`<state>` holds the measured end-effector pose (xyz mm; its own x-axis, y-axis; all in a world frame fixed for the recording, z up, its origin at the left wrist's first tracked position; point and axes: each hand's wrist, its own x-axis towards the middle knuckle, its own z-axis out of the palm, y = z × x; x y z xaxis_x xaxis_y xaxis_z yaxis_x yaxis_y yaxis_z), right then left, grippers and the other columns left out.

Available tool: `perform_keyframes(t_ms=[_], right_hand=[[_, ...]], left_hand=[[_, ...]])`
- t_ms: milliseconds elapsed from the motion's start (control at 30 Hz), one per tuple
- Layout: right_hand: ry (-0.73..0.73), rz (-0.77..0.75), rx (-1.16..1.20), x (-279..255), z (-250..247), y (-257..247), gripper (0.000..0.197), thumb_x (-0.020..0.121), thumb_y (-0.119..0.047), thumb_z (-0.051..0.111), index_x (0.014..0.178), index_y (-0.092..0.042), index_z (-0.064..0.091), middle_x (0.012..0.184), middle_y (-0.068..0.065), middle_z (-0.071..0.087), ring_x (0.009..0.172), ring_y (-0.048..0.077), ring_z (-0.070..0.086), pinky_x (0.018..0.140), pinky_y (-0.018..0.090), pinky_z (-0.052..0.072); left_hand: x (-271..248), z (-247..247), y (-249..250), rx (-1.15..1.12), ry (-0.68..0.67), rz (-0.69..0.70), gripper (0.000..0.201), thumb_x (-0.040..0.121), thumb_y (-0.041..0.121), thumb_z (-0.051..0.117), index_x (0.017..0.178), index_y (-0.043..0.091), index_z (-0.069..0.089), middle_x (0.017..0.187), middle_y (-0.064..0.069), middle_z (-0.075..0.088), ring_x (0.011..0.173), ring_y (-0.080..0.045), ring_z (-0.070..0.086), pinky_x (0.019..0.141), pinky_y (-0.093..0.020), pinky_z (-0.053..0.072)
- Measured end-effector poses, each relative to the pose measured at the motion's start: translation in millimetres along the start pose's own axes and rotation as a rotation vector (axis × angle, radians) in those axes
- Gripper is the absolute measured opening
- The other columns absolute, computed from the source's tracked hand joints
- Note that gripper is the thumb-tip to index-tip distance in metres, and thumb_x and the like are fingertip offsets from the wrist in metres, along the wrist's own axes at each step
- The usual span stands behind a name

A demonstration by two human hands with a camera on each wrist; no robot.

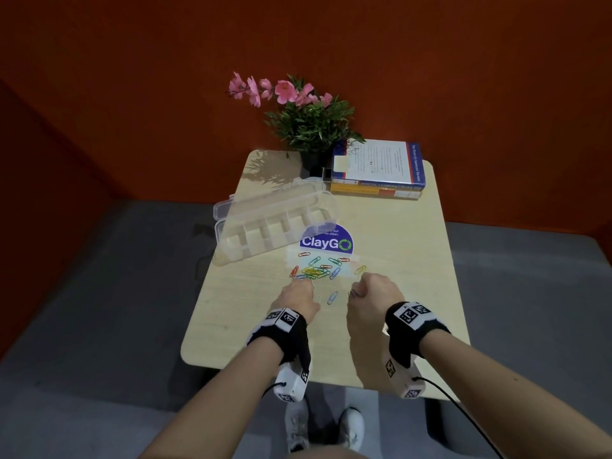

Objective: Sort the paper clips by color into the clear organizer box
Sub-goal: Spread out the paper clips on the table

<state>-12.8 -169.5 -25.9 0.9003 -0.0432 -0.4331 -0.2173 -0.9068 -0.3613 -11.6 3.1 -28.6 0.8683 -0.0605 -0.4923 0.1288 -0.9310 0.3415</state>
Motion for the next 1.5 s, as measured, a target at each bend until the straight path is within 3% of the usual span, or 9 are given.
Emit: perform_keyframes(t_ms=[233,400,533,633,700,867,1033,1167,1500], right_hand=[[-0.001,-0.066,0.003,2.0,8.7,-6.4,0.011,0.085,-0.016,0.050,0.088,-0.011,0.060,0.104,0.013,0.060,0.095,0.031,0.057,0.071,0.028,0.039],[-0.050,-0.104,-0.059,4.3,7.3,-7.5,0.014,0.088,-0.019,0.047,0.089,-0.011,0.058,0.102,0.012,0.056,0.094,0.031,0.056,0.076,0.033,0.042],[0.051,0.061,0.309,8.5,3.2,-0.8,0.025,0.077,-0.015,0.065,0.058,-0.021,0.048,0.076,0.001,0.059,0.076,0.023,0.056,0.066,0.025,0.040],[0.048,0.178,0.743,12.8,-2.7,3.9,0.013,0.077,-0.004,0.069,0.080,-0.014,0.062,0.073,0.009,0.060,0.067,0.026,0.059,0.070,0.037,0.055],[-0.053,0.207,0.968,13.1,-5.6,1.6,0.016,0.083,0.004,0.063,0.095,-0.006,0.061,0.071,0.014,0.058,0.056,0.024,0.056,0.060,0.034,0.057],[-0.125,0.299,1.211,20.3,-7.0,-9.6,0.021,0.086,0.012,0.049,0.070,-0.002,0.050,0.067,0.017,0.055,0.053,0.025,0.047,0.051,0.029,0.047],[-0.050,0.111,0.717,40.8,-7.8,-20.2,0.014,0.088,-0.012,0.052,0.075,-0.013,0.056,0.067,0.003,0.052,0.055,0.018,0.045,0.049,0.024,0.032],[-0.060,-0.122,0.096,41.2,-13.0,-28.9,0.020,0.085,-0.017,0.054,0.103,-0.020,0.064,0.093,0.004,0.059,0.084,0.026,0.057,0.066,0.027,0.042],[-0.043,-0.100,-0.082,30.7,2.3,-18.8,0.024,0.094,-0.023,0.044,0.112,-0.010,0.052,0.114,0.017,0.064,0.103,0.035,0.060,0.079,0.036,0.047]], left_hand=[[7.1,-0.1,1.4,0.058,-0.016,0.029,0.023,0.086,0.008,0.051,0.107,0.012,0.061,0.120,-0.010,0.057,0.110,-0.033,0.058,0.092,-0.041,0.051],[9.1,-1.9,1.9,0.061,-0.024,0.128,0.018,0.083,0.002,0.050,0.086,0.019,0.054,0.110,-0.007,0.060,0.102,-0.027,0.058,0.083,-0.035,0.046],[9.3,-2.7,-0.8,0.046,-0.025,0.165,0.025,0.083,-0.002,0.045,0.097,0.017,0.051,0.108,-0.007,0.063,0.095,-0.028,0.057,0.074,-0.034,0.043],[11.8,-4.6,-9.1,-0.057,0.030,0.138,0.028,0.087,0.005,0.045,0.109,0.018,0.059,0.115,-0.007,0.062,0.107,-0.030,0.059,0.085,-0.036,0.050],[13.6,-9.3,-15.7,-0.193,0.096,0.089,0.023,0.090,0.011,0.044,0.101,0.016,0.064,0.116,-0.011,0.058,0.105,-0.031,0.060,0.087,-0.039,0.051],[17.9,-20.9,-28.2,-0.541,0.155,-0.169,0.020,0.080,0.032,0.046,0.068,0.020,0.055,0.088,-0.019,0.062,0.074,-0.040,0.061,0.067,-0.034,0.050],[14.7,-25.2,-19.6,-0.642,0.096,-0.194,0.022,0.066,0.030,0.035,0.060,0.017,0.052,0.102,-0.030,0.065,0.093,-0.046,0.061,0.070,-0.035,0.034],[8.3,-21.3,-7.5,-0.534,0.111,-0.162,0.027,0.083,0.034,0.046,0.064,0.016,0.051,0.079,-0.010,0.063,0.075,-0.030,0.054,0.068,-0.031,0.039],[17.2,-12.5,2.9,-0.132,0.116,-0.071,0.027,0.081,0.039,0.064,0.091,0.015,0.056,0.101,-0.007,0.065,0.093,-0.028,0.062,0.080,-0.042,0.056]])
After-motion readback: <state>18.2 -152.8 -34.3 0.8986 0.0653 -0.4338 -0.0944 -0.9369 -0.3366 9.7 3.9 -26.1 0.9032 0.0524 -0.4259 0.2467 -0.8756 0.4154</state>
